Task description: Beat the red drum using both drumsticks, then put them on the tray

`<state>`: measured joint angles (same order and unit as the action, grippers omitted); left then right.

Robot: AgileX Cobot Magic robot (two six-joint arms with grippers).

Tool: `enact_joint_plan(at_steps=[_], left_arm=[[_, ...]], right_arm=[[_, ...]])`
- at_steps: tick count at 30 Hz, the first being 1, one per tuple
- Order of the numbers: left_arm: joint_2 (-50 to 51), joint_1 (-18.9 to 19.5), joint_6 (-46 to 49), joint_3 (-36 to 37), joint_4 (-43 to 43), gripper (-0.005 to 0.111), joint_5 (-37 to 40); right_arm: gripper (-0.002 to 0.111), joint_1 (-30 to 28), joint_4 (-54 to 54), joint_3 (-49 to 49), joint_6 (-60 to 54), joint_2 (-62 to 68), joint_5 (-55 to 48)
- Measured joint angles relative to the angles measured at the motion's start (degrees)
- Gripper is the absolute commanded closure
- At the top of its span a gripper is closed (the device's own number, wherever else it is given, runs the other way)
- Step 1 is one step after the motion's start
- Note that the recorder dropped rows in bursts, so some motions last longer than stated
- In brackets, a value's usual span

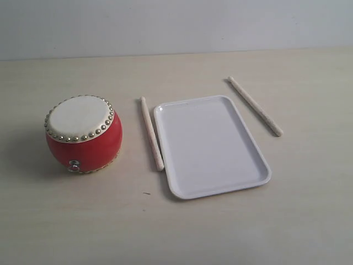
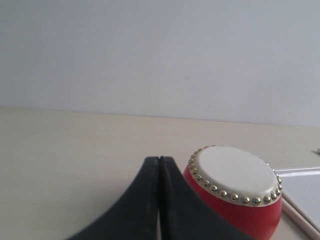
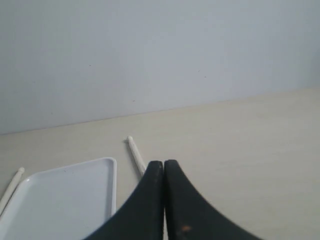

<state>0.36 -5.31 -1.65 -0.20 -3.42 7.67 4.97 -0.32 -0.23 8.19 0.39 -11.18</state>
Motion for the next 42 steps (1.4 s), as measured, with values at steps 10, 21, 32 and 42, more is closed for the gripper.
enact_joint_plan(at_steps=[10, 21, 32, 42], left_arm=[[0.0, 0.0, 1.2, 0.0, 0.0, 0.107, 0.0], [0.0, 0.0, 2.4, 0.0, 0.0, 0.107, -0.2], [0.0, 0.0, -17.0, 0.0, -9.0, 0.107, -10.1], [0.6, 0.0, -24.5, 0.0, -26.5, 0.107, -22.9]], right_arm=[[0.108, 0.0, -2.3, 0.0, -2.5, 0.0, 0.0], [0.108, 0.0, 1.8, 0.0, -1.4, 0.0, 3.3], [0.108, 0.0, 29.4, 0.0, 19.0, 0.0, 17.7], [0.108, 0.0, 23.1, -6.7, 24.2, 13.0, 20.5]])
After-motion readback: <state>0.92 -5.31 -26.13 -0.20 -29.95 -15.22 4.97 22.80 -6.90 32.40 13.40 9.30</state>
